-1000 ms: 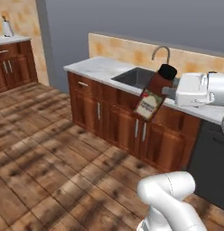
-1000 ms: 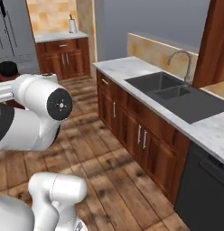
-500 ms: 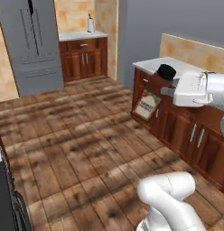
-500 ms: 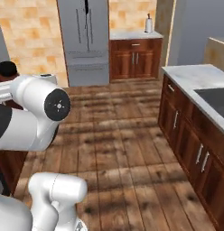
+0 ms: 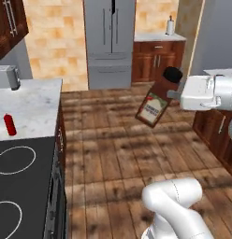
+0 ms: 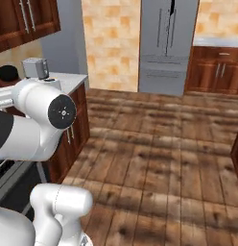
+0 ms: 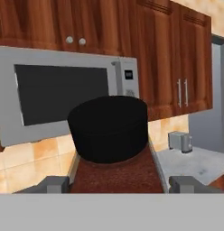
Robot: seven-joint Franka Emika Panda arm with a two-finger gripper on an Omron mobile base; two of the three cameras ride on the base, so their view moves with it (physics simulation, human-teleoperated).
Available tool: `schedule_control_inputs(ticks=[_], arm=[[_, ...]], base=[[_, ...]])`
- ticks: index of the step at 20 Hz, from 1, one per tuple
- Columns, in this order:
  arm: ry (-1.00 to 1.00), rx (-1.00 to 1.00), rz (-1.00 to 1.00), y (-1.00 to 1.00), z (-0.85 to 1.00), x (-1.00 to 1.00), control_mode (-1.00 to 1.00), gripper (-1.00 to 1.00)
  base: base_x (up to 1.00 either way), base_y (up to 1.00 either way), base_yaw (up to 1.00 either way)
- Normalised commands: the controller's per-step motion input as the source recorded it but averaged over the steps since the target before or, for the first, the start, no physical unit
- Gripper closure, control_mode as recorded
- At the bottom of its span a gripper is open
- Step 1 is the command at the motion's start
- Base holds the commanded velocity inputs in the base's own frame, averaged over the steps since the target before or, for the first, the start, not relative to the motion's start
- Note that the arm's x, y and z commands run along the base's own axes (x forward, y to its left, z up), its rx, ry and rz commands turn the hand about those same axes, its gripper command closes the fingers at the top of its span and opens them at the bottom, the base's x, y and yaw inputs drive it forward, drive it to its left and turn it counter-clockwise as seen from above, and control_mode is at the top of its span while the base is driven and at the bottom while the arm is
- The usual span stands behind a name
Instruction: Collect the paprika, ketchup, and shaker from the cabinet and place them next to the stove.
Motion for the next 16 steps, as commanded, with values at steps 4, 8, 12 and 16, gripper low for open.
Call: schedule_control_inputs(ticks=[4,8,12,16], arm=[[0.00,0.00,0.00,0.00,0.00,0.00,1.00,1.00],[0.00,0.00,0.00,0.00,0.00,0.00,1.00,1.00],[0.00,0.00,0.00,0.00,0.00,0.00,1.00,1.00],[0.00,0.00,0.00,0.00,0.00,0.00,1.00,1.00]], base=[[0.32,-0.31,0.56],[0.34,-0.33,0.56],[0.34,-0.37,0.54],[0.36,-0.41,0.51]])
